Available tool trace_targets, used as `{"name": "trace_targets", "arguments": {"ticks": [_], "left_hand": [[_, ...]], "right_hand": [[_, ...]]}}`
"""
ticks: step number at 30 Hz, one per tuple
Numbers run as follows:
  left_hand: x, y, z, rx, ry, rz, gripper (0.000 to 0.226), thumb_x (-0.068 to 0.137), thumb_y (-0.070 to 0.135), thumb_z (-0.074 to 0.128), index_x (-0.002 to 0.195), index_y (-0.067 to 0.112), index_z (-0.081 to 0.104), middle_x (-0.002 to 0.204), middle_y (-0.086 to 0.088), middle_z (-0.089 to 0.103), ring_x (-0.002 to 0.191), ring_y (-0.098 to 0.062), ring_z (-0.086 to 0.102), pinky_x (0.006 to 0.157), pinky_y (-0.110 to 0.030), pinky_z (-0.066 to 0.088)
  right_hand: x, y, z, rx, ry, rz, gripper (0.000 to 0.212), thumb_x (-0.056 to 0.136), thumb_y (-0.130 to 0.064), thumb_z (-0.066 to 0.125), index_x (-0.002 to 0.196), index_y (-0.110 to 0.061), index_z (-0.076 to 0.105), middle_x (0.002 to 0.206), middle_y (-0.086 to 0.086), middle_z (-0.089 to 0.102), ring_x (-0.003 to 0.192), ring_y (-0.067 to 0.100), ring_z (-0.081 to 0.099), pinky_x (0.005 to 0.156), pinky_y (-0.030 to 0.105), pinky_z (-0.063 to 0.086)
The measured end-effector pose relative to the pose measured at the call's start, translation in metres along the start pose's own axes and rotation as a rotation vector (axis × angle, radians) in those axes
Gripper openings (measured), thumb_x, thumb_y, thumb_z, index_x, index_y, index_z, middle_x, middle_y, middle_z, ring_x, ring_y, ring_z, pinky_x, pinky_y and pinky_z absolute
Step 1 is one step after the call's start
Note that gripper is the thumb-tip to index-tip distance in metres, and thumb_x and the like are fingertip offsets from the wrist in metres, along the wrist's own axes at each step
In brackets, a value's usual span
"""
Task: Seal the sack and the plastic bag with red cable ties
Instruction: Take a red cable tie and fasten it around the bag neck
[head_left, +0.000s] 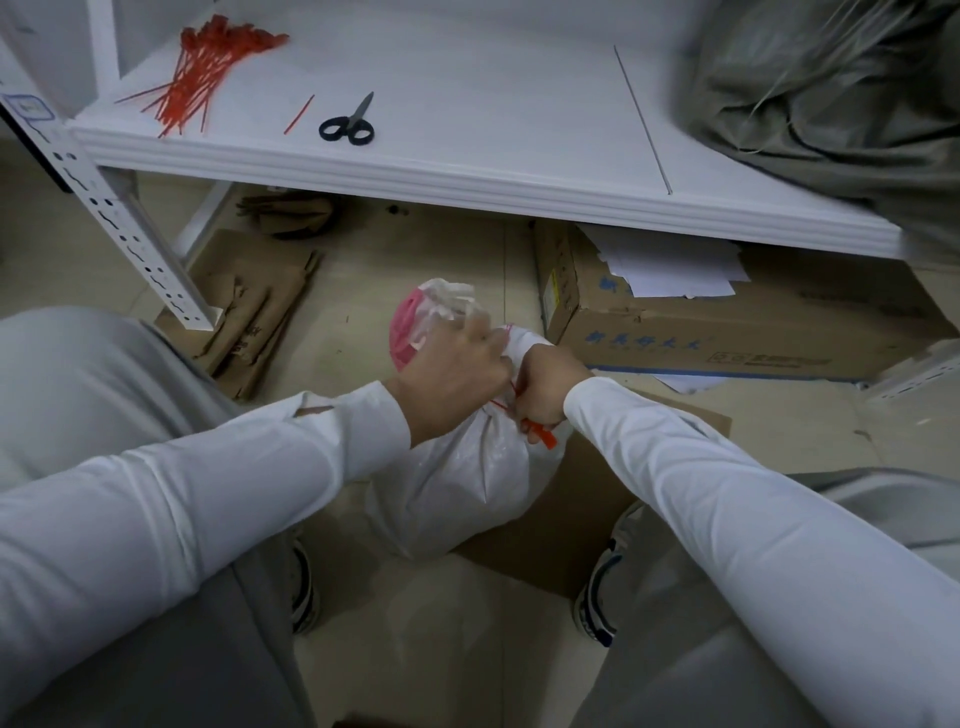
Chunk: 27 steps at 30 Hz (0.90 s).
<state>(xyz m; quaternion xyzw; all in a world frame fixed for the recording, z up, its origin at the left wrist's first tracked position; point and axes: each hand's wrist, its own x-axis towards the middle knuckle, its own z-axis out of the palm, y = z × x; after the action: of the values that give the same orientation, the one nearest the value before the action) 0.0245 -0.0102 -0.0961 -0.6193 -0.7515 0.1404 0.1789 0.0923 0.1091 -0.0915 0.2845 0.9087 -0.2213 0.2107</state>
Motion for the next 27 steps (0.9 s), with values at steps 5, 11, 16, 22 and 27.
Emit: {"name": "trace_targets", "arguments": {"ticks": [5,11,16,22,27], "left_hand": [[0.011,-0.013,0.012,0.132,-0.123,0.061,0.047,0.084,0.031,0.067,0.128,0.019,0.057,0.13,-0.006,0.059,0.133,-0.028,0.042,0.114,-0.058,0.012],[0.007,-0.02,0.023,0.006,-0.094,0.18,0.038,0.084,0.024,0.067,0.117,0.015,0.05,0.1,-0.011,0.064,0.087,-0.027,0.059,0.09,-0.045,0.045],[-0.006,-0.016,0.035,-0.017,0.169,0.4,0.057,0.056,0.021,0.087,0.106,0.02,0.059,0.102,-0.012,0.061,0.093,-0.03,0.059,0.072,-0.043,0.049],[-0.008,-0.013,0.036,-0.045,0.149,0.353,0.051,0.061,0.021,0.086,0.107,0.023,0.066,0.11,-0.006,0.062,0.096,-0.027,0.055,0.076,-0.04,0.046],[-0.007,-0.002,0.038,-0.119,0.137,0.219,0.04,0.066,0.026,0.081,0.104,0.035,0.072,0.113,0.004,0.067,0.101,-0.024,0.056,0.079,-0.038,0.046]], "right_hand": [[-0.004,-0.001,0.002,-0.089,0.002,-0.025,0.022,0.086,-0.019,0.067,0.105,-0.009,0.064,0.106,0.01,0.066,0.102,0.026,0.064,0.092,0.036,0.053],[-0.002,0.004,0.001,-0.159,-0.026,-0.002,0.02,0.083,-0.019,0.07,0.1,-0.01,0.066,0.089,0.006,0.063,0.088,0.023,0.063,0.086,0.031,0.054],[-0.004,0.013,-0.009,-0.054,-0.094,0.009,0.015,0.087,-0.017,0.065,0.095,-0.004,0.066,0.094,0.01,0.072,0.086,0.024,0.071,0.086,0.036,0.057],[-0.008,0.013,-0.015,0.027,-0.134,-0.027,0.007,0.09,-0.009,0.062,0.083,-0.009,0.062,0.076,0.007,0.07,0.058,0.014,0.069,0.064,0.027,0.06],[-0.008,0.012,-0.016,0.013,-0.114,-0.047,0.006,0.09,-0.01,0.063,0.085,-0.007,0.065,0.082,0.01,0.073,0.069,0.019,0.073,0.073,0.032,0.061]]}}
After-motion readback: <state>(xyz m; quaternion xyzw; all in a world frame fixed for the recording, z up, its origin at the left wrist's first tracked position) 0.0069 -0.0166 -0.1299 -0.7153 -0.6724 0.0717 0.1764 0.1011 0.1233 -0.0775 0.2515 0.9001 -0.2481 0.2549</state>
